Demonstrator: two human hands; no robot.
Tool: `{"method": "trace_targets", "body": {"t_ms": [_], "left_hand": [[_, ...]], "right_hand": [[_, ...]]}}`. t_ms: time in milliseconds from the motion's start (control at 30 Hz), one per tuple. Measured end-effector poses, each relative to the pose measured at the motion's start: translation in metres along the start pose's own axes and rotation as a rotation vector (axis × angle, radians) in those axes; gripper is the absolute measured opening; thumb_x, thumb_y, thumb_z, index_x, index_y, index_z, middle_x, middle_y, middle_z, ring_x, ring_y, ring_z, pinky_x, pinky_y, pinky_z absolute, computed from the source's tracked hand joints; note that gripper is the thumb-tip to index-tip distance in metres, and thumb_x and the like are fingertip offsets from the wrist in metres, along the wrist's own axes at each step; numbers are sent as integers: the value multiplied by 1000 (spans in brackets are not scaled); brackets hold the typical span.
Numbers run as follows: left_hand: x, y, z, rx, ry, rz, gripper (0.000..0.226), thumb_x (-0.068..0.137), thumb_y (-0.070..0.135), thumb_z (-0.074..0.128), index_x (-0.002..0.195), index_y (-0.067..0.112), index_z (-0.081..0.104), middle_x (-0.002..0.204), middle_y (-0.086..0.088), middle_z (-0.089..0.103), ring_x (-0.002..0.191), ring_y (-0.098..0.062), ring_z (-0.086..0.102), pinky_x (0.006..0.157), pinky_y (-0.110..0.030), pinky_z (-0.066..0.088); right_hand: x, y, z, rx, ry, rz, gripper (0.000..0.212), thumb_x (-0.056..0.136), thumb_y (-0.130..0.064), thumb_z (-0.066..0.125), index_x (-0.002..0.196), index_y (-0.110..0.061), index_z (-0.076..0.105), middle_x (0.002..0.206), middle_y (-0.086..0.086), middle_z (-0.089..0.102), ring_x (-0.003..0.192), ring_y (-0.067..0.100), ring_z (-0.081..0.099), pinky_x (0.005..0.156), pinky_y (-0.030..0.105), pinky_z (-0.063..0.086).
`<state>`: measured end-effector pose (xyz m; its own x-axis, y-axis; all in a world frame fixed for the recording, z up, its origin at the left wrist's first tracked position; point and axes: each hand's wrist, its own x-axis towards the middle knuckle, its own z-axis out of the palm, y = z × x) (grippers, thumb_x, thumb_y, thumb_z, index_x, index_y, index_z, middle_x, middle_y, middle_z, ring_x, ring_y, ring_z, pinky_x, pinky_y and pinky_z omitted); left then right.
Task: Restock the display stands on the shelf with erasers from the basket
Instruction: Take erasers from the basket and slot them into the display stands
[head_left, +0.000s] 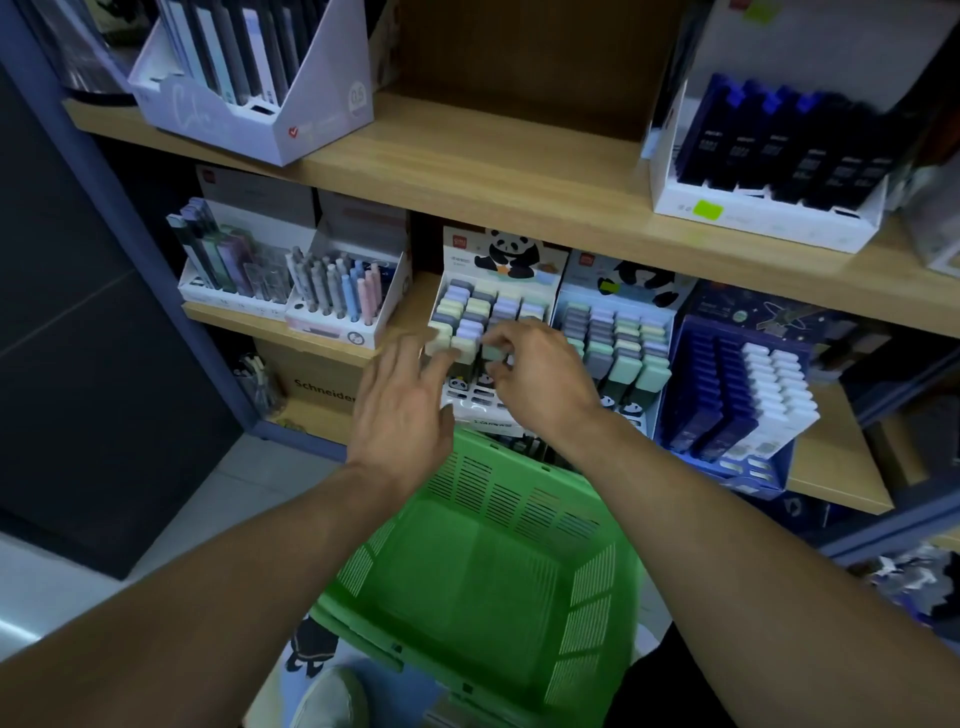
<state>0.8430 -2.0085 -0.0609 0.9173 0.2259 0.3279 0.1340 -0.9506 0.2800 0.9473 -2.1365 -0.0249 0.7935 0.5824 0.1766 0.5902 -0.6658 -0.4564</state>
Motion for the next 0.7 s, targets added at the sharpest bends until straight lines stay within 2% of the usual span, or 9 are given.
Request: {"method": "trace_targets", "body": {"t_ms": [33,100,200,267,367,467,600,700], "left_hand": [[-1,6,3,47,16,73,62,81,15,75,137,19,51,135,-5,49,126,-23,50,110,-40,42],[-2,17,11,79,-113,156,58,86,21,72,139,22,48,134,1,52,126,-19,49,111,-37,41],[2,21,23,47,-318,101,76,91,35,68,154,25,27,157,-2,30,143,-22,32,118,-43,33],[3,20,27,50,-423,44,89,91,42,66,159,25,11,166,-1,10,151,-24,17,122,-46,23],[4,20,34,135,-524,5,98,91,49,62,159,26,-5,167,-1,-5,154,-23,0,124,-51,8],[9,19,38,154,-557,-37,101,91,54,59,158,27,-12,166,0,-15,153,-26,-10,124,-54,6],[16,17,38,189,-555,-48,101,91,57,58,158,28,-12,167,0,-15,153,-28,-11,123,-55,7],[19,19,37,212,-556,-56,99,92,58,56,159,27,-10,167,0,-13,153,-28,-8,121,-55,10]], "right_hand": [[-3,6,-6,-50,-39,47,29,92,-13,64,119,-23,66,122,4,65,108,21,63,91,38,54],[-10,21,-20,-209,-165,154,28,90,-14,65,115,-26,67,118,3,66,105,24,63,83,36,54],[-23,39,-32,-383,-347,264,38,89,-16,69,126,-22,62,125,6,60,110,28,60,86,38,52],[-33,49,-30,-406,-381,287,46,88,-15,70,132,-21,58,130,8,58,115,29,59,90,39,52],[-48,62,-17,-415,-357,279,61,90,-14,69,145,-26,48,136,9,50,125,32,51,94,43,50],[-57,66,-6,-412,-294,267,64,92,-8,65,149,-24,43,140,9,46,131,34,45,93,45,52],[-61,66,0,-417,-193,233,66,85,10,59,143,-20,51,136,8,54,121,31,56,90,40,56],[-62,64,2,-396,-139,229,72,82,19,55,143,-17,53,138,10,58,117,29,62,96,38,54]]}}
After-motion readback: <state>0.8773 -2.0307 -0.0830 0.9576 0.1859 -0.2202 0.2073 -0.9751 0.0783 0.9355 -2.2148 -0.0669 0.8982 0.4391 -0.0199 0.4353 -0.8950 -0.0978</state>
